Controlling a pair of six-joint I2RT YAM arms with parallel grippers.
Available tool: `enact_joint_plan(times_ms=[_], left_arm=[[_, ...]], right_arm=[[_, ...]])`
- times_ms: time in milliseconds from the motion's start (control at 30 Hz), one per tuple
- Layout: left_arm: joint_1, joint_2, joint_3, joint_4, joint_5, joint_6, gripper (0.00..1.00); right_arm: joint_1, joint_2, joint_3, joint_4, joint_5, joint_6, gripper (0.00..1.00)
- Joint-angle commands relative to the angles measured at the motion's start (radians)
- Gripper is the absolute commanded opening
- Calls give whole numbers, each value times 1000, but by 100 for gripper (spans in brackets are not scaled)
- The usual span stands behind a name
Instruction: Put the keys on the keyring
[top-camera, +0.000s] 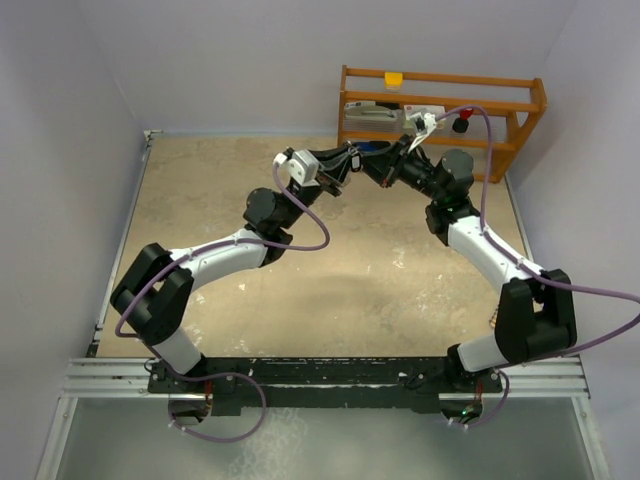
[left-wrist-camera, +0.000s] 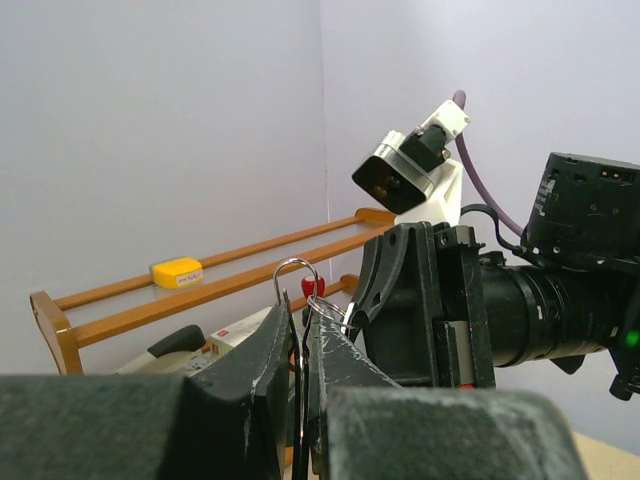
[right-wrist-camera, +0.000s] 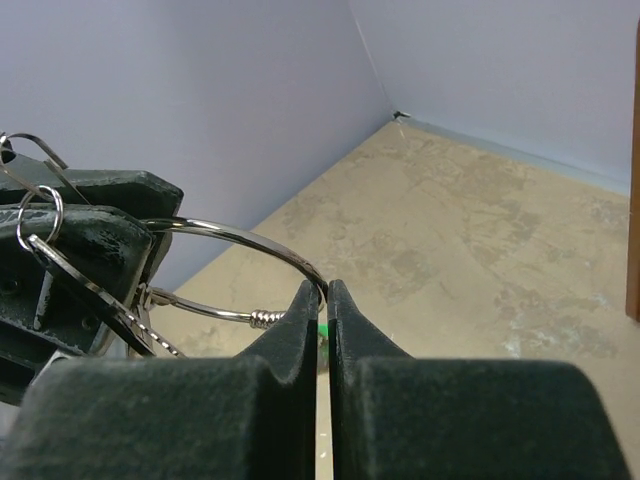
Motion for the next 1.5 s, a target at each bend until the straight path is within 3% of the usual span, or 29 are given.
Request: enact_joint_plan(times_ms=[0,333,600,867,933,1033,1133,1167,1267,1467], left_arm=[[5,-30,24,96,-18,-55,0],[7,-32,23,103,-24,-103,0],[6,3,38,155,4,-179,0],[6,26,55,170,22,-215,0],[5,30,57,171,23,-220,0],[5,29,57,173,23,-221,0],[5,17,48,167,-12,-220,0],[5,10,42,161,-41,-226,7],[9,-21,21,107,-193,-273,45],[26,-102,-77,38,-398,-263,56]], right_arm=[[-2,-56,22,12,82,-49,0],[-2,-112,4,-21,117,-86,1],[1,-84,18,3,100,-64,20],[25,-63,36,20,101,-58,24],[39,-59,42,20,106,-63,22],[47,-55,47,15,117,-68,0],[49,-71,31,-3,164,-86,0],[50,-83,22,-17,193,-98,0],[49,-129,-1,-80,300,-144,0],[49,-190,29,-288,464,-277,0]])
